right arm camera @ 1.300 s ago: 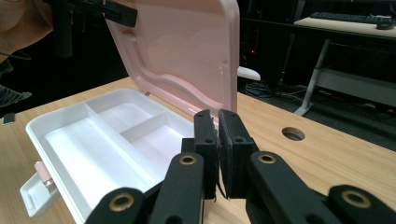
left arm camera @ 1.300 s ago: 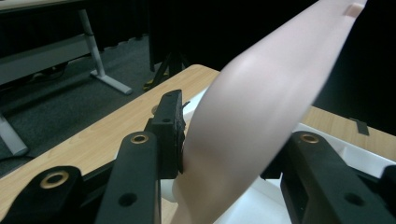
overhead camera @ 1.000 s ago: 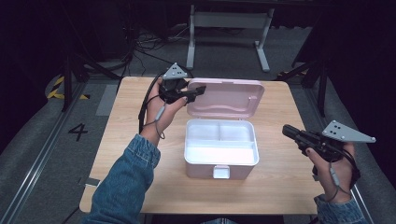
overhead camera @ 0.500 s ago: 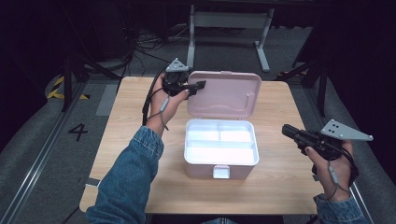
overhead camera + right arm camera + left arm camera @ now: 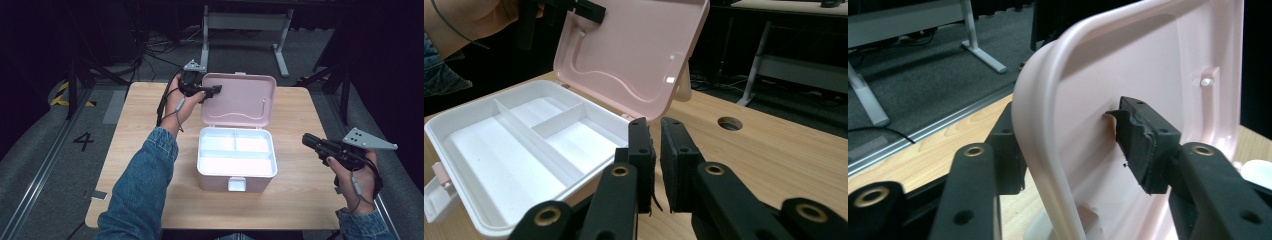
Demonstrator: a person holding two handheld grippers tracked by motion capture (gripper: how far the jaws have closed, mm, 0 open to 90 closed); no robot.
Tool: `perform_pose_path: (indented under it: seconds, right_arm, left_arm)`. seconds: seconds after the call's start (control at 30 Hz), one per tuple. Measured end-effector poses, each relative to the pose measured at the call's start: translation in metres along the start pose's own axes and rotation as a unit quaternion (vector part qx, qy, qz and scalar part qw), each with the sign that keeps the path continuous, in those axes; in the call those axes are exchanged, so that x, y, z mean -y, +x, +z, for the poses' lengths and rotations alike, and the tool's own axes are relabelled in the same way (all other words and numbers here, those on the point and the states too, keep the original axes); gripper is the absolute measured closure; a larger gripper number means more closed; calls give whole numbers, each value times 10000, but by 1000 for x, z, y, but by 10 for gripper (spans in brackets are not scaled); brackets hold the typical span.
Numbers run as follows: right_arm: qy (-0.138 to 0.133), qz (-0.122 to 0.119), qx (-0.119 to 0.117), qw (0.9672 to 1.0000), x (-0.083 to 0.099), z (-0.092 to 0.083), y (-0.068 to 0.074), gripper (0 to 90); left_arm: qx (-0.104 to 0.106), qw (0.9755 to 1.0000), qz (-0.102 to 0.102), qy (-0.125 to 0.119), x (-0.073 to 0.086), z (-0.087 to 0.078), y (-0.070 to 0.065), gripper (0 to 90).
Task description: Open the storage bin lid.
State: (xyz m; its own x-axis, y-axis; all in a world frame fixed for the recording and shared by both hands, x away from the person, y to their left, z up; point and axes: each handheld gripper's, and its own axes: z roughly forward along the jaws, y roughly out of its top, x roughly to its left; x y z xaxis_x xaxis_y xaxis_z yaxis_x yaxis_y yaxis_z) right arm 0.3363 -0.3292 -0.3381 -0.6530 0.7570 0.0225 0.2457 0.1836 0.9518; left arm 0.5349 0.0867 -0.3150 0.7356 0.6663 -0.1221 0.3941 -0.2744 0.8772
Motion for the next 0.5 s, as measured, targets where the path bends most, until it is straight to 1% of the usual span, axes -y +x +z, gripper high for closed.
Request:
perform_pose_path:
  seconds: [0.03,0.1,0.13,0.2,0.23,0.33,0.4,0.5]
  right_arm:
    - [5,4,-7,10000,0,0,0,840]
    - [1,-2,-8,10000,1,1,-1,838]
    - [1,-2,-8,10000,1,1,-1,838]
    - [29,23,-16,10000,2,2,-1,837]
    - [29,23,-16,10000,2,2,-1,837]
    - [47,-13,-10,10000,2,2,-3,836]
    - [53,28,-12,10000,3,2,-3,835]
    - [39,18,2,10000,3,2,-4,834]
  left_arm:
    - [6,10000,11,27,0,1,1,483]
    - [40,10000,-54,33,1,5,5,476]
    - [40,10000,-54,33,1,5,5,471]
    - [45,9999,-116,95,2,9,7,461]
    - [57,9999,-133,74,2,11,8,461]
    - [65,9997,-190,119,3,15,11,448]
    - [80,9996,-238,129,5,17,13,444]
    - [112,9993,-337,127,7,21,17,439]
